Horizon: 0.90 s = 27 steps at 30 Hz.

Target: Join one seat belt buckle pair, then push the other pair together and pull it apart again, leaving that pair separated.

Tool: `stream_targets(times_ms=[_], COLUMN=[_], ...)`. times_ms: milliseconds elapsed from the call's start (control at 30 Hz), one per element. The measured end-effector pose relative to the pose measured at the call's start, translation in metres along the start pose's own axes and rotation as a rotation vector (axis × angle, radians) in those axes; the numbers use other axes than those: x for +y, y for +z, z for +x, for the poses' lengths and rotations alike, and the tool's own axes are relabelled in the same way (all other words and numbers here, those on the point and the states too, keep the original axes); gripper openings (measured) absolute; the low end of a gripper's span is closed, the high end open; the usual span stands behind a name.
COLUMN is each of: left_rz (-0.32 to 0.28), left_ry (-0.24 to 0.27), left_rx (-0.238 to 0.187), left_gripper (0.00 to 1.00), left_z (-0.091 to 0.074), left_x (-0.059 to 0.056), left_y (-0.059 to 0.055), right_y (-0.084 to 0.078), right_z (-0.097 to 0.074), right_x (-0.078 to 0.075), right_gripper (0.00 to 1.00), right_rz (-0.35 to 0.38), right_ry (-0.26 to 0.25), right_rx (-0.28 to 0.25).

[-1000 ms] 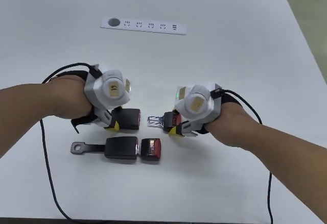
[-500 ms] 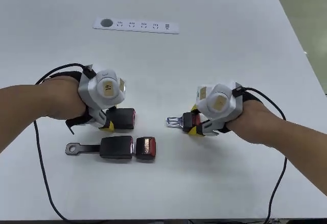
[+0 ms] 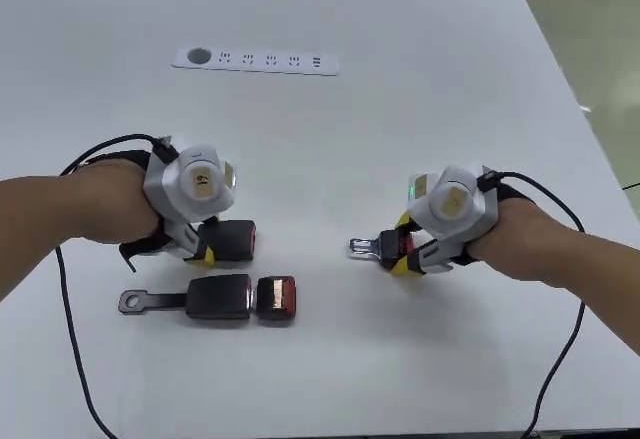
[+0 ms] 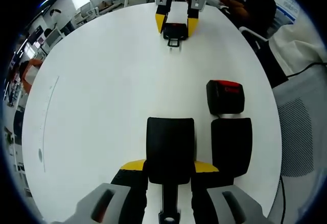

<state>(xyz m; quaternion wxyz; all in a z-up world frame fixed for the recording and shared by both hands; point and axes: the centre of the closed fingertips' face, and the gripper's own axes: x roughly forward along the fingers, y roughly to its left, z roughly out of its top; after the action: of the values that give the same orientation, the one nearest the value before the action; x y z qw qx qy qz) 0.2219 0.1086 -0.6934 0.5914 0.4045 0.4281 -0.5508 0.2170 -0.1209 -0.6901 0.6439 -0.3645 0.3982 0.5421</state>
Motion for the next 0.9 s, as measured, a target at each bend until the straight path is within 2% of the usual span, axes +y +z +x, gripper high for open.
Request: stream_targets(times_ms=[67,167,300,400,433,500,567,633,667,733,800,900], left_rz=[-0.011,-0.015,-0.017,-0.055,-0.061,-0.067,-0.095,-0.156,-0.178,-0.217,-0.221,-0.269], left_ry=[0.004,0.001,0.011,0.031,0.032,0.035,0.055,0.082,0.099,0.141,0.156,0.208], left_rx=[0.003,0.010,0.013,-0.006,-0.006,-0.013,-0.040,-0.068,-0.083,-0.112,-0.140,-0.196], left_gripper=[0.33,0.33,0.35,0.41,0.47,0.50,0.51,0.54,0.55,0.59,0.62,0.66], left_z=[0.000,0.000,0.001,-0.001,-0.001,-0.004,-0.012,-0.018,-0.027,-0.032,-0.039,-0.052], left_x=[0.000,0.000,0.003,0.007,0.007,0.004,0.003,0.004,0.001,0.002,-0.003,-0.013], left_y=[0.000,0.001,0.000,-0.002,-0.005,-0.007,-0.004,-0.005,-0.003,-0.004,-0.003,0.003], right_y=[0.000,0.000,0.000,0.001,0.003,0.009,0.011,0.015,0.022,0.031,0.031,0.037], right_z=[0.000,-0.001,-0.001,-0.001,-0.002,-0.006,-0.008,-0.013,-0.017,-0.025,-0.031,-0.035], right_x=[0.000,-0.007,-0.006,-0.006,-0.004,-0.002,0.000,0.003,0.006,0.008,0.011,0.019], right_gripper=[0.34,0.43,0.44,0.47,0.46,0.48,0.49,0.49,0.50,0.52,0.53,0.55], right_rz=[0.013,-0.003,0.007,0.015,0.018,0.026,0.041,0.065,0.121,0.199,0.198,0.212], right_ry=[0.002,-0.037,-0.037,-0.051,-0.054,-0.072,-0.081,-0.093,-0.100,-0.108,-0.125,-0.143], right_rx=[0.007,0.016,0.021,0.022,0.013,-0.009,-0.028,-0.054,-0.109,-0.174,-0.187,-0.212])
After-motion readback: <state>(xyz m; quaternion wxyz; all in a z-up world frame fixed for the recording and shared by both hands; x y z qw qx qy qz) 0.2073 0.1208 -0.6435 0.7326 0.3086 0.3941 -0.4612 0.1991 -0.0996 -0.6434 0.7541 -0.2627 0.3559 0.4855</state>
